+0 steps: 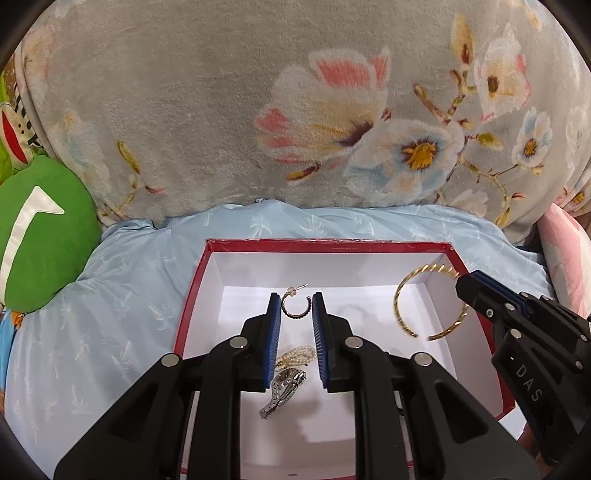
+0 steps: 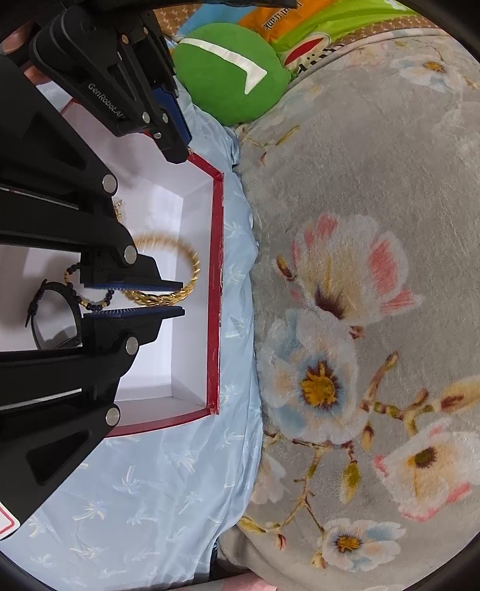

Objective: Organize jewelry
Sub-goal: 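Carry bangle and earring into the red box and open both tools, then grasp the silver ring with the right tool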

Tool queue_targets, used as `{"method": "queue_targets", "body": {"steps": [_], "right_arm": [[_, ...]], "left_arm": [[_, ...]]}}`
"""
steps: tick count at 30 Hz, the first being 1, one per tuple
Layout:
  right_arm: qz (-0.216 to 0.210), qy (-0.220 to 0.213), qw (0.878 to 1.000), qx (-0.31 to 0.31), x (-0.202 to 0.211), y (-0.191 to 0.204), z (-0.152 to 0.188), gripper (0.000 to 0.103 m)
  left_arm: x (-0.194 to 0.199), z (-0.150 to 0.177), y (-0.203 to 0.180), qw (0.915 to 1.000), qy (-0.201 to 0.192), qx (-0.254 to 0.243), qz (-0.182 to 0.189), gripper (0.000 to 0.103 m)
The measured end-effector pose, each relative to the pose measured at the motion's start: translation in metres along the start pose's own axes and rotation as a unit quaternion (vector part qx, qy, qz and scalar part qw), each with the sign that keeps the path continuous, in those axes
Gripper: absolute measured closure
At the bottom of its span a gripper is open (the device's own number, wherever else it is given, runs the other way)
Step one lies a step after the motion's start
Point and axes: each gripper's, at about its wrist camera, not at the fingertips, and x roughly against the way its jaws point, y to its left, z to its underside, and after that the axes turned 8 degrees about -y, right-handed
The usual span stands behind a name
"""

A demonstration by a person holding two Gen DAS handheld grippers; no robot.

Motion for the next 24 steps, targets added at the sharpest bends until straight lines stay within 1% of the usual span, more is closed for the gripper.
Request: {"method": "queue_targets", "body": {"steps": [1,2,3,5,10,19,22,24], "right_arm": [[0.000,-0.002,1.000,-0.002,0.000,-0.001,0.000,0.076],[0.003,-0.006,1.000,-0.005,0.002,-0.002,0.001,0.066],[0.005,-0.009,1.000,-0.007,0.003,-0.003,0.001,0.064],[0.008,-0.010,1.000,-0.009,0.007,-0.005,0.002,0.062],[0.016,-0.008,1.000,-0.018,0.023,-0.009,0.010,0.057],[0.013,-0.009,1.000,-0.015,0.058,-0.005,0.028,0.056],[0.013,-0.008,1.000,-0.015,0.074,-0.004,0.037,0.056],[0.014,-0.004,1.000,-0.017,0.085,-0.007,0.047,0.056]], "left_arm": [[-0.002,0.001,0.000,0.9999,0.003,0.000,-0.011,0.066],[-0.003,0.002,0.001,0.9997,0.000,0.000,-0.024,0.041],[-0.001,0.002,0.002,0.9994,-0.005,0.002,-0.034,0.033],[0.003,0.003,0.004,0.9990,-0.013,0.004,-0.043,0.033],[0.010,0.008,0.008,0.9989,0.001,0.004,-0.047,0.033],[0.036,0.017,0.007,0.9993,0.006,0.005,-0.038,0.033],[0.050,0.024,0.010,0.9993,0.005,0.002,-0.038,0.033],[0.059,0.033,0.013,0.9993,0.012,0.004,-0.035,0.033]]}}
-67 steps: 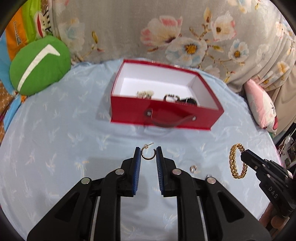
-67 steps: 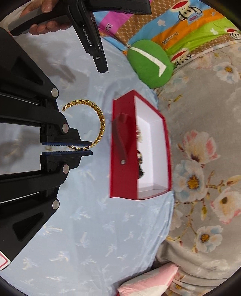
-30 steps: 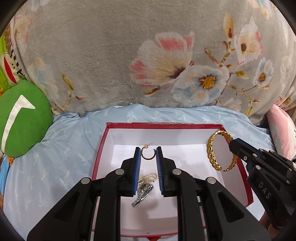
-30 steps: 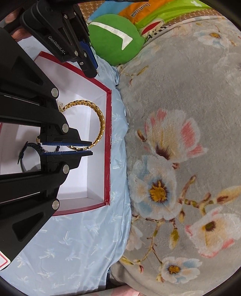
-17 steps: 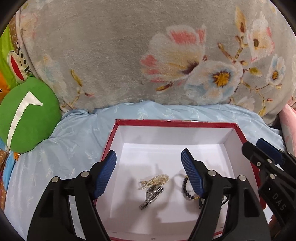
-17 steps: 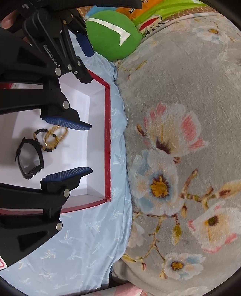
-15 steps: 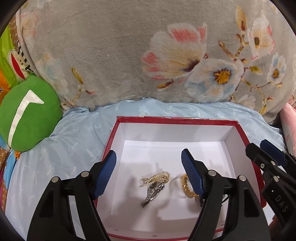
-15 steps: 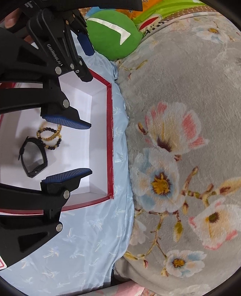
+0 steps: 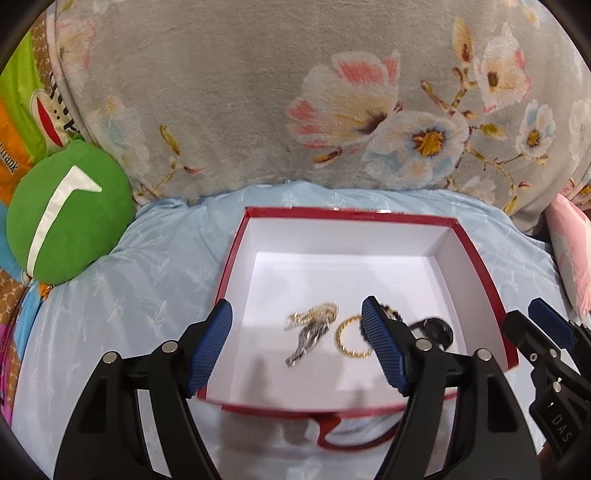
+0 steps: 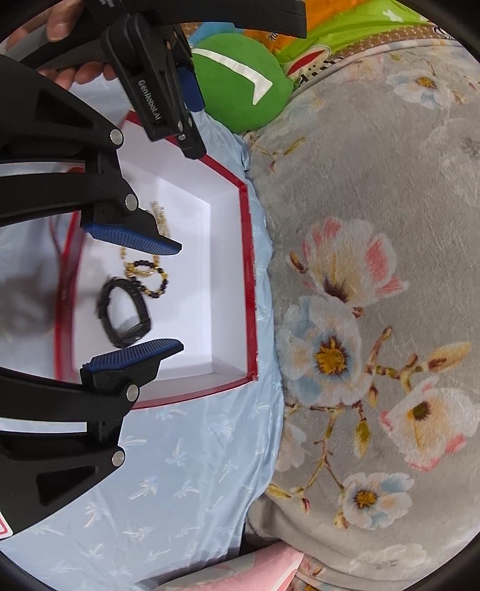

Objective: Organize jewelry
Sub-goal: 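Grasp the silver ring with the right tool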

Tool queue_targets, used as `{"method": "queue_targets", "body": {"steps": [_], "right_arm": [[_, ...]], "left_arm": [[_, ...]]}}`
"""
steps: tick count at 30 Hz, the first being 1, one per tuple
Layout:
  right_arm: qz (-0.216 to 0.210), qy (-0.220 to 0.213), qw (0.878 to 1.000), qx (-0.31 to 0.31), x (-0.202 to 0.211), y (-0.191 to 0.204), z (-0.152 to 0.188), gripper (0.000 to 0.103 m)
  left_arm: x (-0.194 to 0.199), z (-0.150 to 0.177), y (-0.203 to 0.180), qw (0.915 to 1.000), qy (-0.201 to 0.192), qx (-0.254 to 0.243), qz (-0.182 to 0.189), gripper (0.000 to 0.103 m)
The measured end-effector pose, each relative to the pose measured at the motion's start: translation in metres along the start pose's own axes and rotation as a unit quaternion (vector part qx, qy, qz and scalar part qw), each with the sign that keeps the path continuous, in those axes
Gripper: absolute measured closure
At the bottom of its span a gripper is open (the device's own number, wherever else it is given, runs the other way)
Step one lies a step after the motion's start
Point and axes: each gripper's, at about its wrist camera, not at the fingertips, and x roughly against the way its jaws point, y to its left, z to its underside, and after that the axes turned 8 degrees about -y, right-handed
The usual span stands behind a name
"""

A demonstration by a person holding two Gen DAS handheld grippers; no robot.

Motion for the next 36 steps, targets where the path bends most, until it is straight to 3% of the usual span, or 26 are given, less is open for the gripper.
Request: {"method": "queue_targets", "body": {"steps": [11,21,29,36], "right_arm": [[0.014,0.080,0.997,-0.013,0.057,-0.025,0.096,0.056],[0.014,0.153,0.988,-0.016,0.073,-0.028,0.173,0.068],[0.006,0.174,0.985,-0.002,0.073,-0.017,0.197,0.069],[0.010,0.171,0.985,0.013,0.070,-0.010,0.200,0.072]], "left_arm": [[0.037,0.085,0.019,0.9977,0.064,0.018,0.016,0.033],[0.054,0.147,0.016,0.9918,0.120,0.030,0.032,0.033],[0.064,0.177,0.016,0.9879,0.147,0.033,0.034,0.033],[0.068,0.184,0.013,0.9871,0.152,0.032,0.039,0.033]]}}
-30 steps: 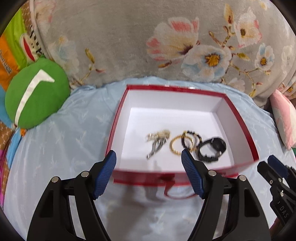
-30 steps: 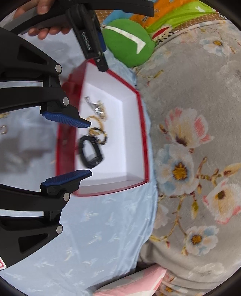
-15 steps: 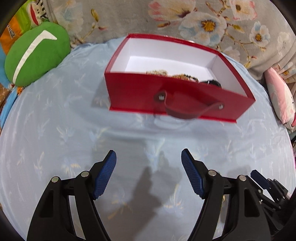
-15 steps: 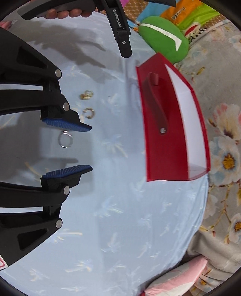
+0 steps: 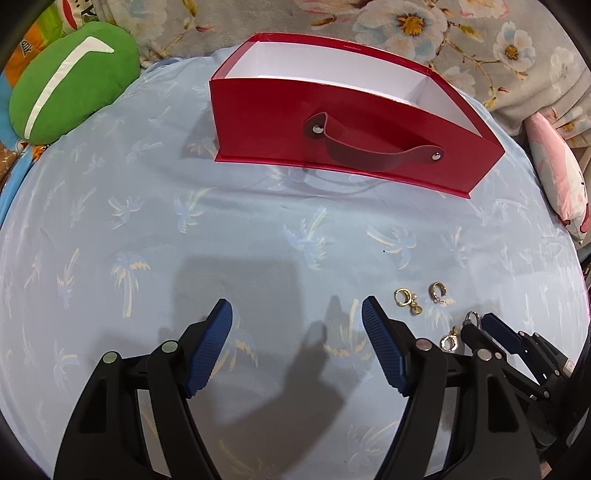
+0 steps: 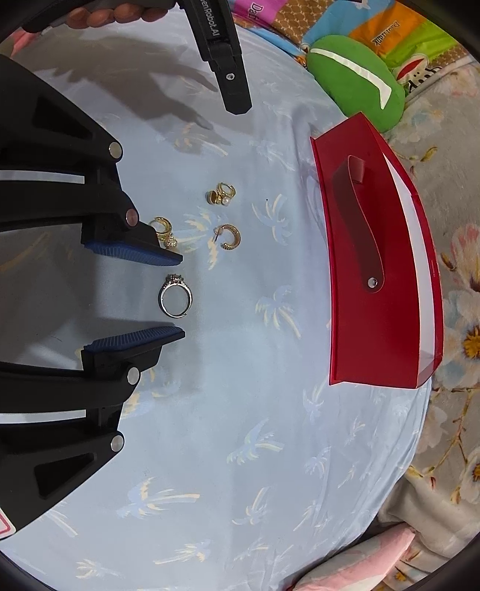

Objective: Organize jewelry
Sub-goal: 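Grasp the silver ring with the right tool, then grasp a gold hoop earring with the left tool while the right tool holds the ring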

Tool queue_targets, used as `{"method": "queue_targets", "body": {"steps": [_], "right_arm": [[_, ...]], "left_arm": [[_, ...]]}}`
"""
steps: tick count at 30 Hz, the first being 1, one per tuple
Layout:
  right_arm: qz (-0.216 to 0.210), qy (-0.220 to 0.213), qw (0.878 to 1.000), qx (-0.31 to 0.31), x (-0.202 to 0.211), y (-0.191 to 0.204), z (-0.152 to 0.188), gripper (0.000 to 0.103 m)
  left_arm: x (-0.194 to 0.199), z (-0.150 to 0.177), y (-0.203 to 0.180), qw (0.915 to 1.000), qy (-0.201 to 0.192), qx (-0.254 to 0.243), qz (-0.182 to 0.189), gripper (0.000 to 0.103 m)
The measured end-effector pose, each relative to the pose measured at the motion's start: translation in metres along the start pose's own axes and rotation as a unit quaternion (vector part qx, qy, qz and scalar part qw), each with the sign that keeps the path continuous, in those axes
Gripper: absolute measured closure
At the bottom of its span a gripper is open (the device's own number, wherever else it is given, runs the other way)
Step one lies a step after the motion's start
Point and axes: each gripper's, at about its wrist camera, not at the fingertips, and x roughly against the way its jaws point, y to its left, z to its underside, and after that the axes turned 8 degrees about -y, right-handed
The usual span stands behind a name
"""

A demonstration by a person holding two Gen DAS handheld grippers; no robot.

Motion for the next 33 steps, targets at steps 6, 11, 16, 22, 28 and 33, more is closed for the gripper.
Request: {"method": "queue_targets", "body": {"steps": [6,11,16,22,28,33], "right_arm": [[0.004,-0.005,1.000,0.006,-0.002,0.000,0.000,0.081],[0.007,-0.006,1.000,-0.003,0.003,-0.007,0.001,0.081],[0.016,-0.004,1.000,-0.019,0.014,-0.024,0.003,0.100],[0.028,-0.002,0.999,-0.037,0.020,-0.043,0.007,0.100],[0.031,-0.004,0.998,-0.049,0.024,-0.053,0.010,0.100],[0.028,-0.008,0.998,-0.055,0.026,-0.058,0.009,0.100]], "left_arm": [[0.001,-0.001,-0.005,0.9999,-0.002,-0.006,0.008,0.033],[-0.001,-0.003,-0.021,0.9994,0.001,-0.024,0.025,0.033],[-0.007,-0.006,-0.054,0.9970,0.005,-0.056,0.053,0.033],[-0.024,-0.006,-0.099,0.9917,0.015,-0.094,0.087,0.033],[-0.043,-0.004,-0.122,0.9882,0.034,-0.112,0.099,0.049],[-0.050,0.001,-0.130,0.9858,0.043,-0.126,0.103,0.080]]}}
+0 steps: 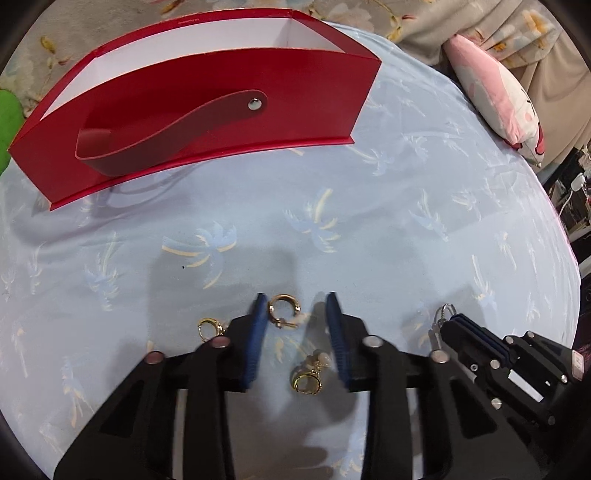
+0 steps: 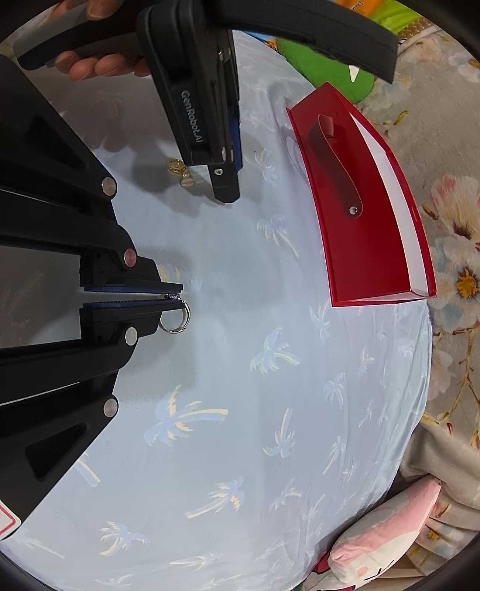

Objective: Organize jewelry
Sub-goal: 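Grasp a gold hoop earring with the left tool while the right tool holds the ring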

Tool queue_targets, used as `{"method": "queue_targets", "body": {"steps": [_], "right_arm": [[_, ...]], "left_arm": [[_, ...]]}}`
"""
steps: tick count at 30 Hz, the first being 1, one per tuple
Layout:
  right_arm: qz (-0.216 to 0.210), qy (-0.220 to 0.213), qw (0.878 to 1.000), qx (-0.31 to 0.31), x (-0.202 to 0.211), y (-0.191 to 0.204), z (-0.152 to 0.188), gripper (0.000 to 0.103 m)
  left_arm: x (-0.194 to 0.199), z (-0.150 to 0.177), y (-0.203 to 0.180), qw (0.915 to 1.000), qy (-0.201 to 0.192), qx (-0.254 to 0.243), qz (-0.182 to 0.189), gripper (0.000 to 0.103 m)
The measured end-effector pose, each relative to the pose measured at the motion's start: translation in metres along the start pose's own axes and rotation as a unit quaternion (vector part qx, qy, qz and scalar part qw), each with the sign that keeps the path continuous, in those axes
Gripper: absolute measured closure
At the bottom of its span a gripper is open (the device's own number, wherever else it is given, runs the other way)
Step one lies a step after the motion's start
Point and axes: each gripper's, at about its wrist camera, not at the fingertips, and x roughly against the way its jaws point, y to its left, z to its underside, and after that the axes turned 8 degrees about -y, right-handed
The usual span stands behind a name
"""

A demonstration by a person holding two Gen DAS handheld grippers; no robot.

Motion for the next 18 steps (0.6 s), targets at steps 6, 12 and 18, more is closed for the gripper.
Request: {"method": "queue_targets", "body": {"steps": [6,12,18], "right_arm": [[-0.008,-0.001,1.000,-0.005,0.000,-0.002,-0.002,0.100],[-0.017,-0.006,1.000,-0.003,0.005,0.002,-0.003,0.100],[-0.028,-0.014,1.000,0.003,0.011,0.012,-0.007,0.100]], "left_arm": [[0.005,0.006,0.006,0.9999,0.003,0.000,0.013,0.087],[0.029,0.014,0.024,0.9991,-0.012,0.034,0.021,0.087],[0.058,0.017,0.044,0.9978,-0.034,0.055,0.015,0.087]]}}
